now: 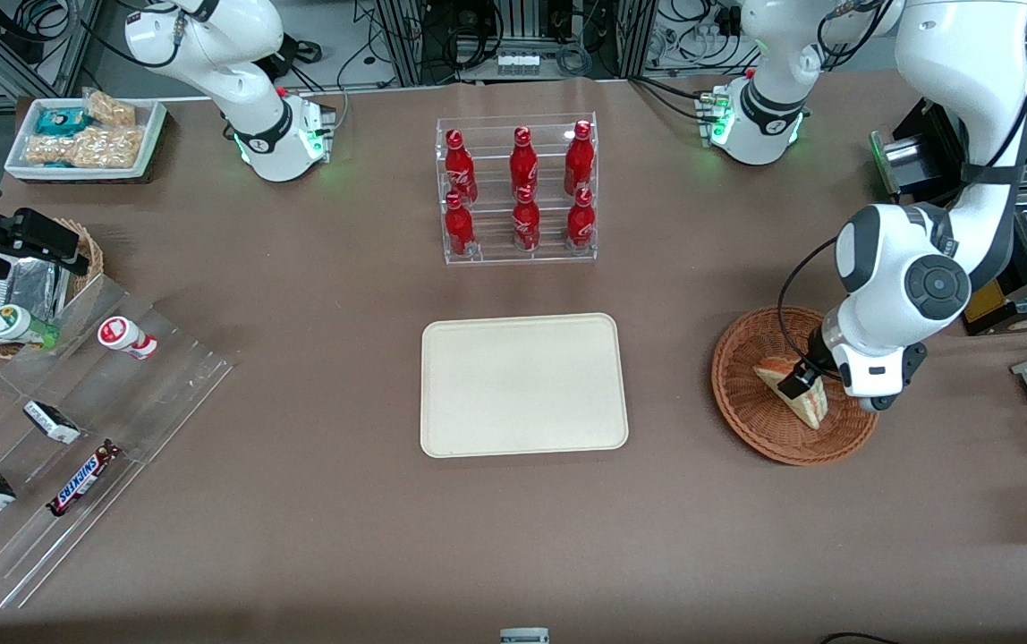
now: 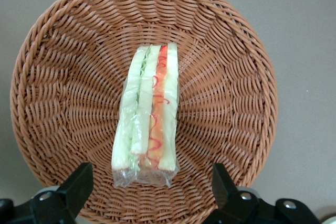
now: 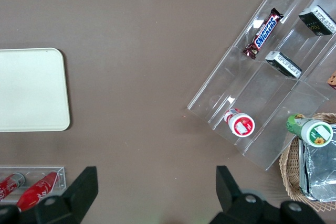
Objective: Place sandwich from basket to tray
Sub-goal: 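Lower the open left gripper over the wrapped sandwich in the basket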
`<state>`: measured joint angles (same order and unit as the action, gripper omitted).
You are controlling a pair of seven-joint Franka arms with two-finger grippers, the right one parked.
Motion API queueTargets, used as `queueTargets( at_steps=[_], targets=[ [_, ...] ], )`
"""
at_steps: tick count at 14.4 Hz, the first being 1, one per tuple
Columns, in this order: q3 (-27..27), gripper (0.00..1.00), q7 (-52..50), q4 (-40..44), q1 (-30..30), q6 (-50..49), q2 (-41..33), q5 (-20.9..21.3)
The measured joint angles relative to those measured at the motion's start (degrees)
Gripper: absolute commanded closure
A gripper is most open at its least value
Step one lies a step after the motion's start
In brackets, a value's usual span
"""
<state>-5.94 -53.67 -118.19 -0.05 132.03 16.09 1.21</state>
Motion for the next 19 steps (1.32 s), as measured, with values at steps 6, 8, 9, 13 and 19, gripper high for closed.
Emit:
queueTargets(
  at_steps=[6, 8, 9, 13, 19],
  targets=[
    [0.27, 0.87, -0.1, 0.48, 0.24, 1.25, 3.44, 0.11],
    [0.39, 0.95, -0.25, 0.59, 0.39, 1.26, 4.38, 0.12],
    [0.44, 0.95, -0.25, 0.87, 0.47, 1.28, 4.64, 0.12],
    [0.37, 0.95, -0.37, 8.97, 0.4, -6.74, 4.72, 0.12],
    [-1.0, 0.94, -0.72, 19.08, -5.41, -13.83, 5.79, -0.85]
  ],
)
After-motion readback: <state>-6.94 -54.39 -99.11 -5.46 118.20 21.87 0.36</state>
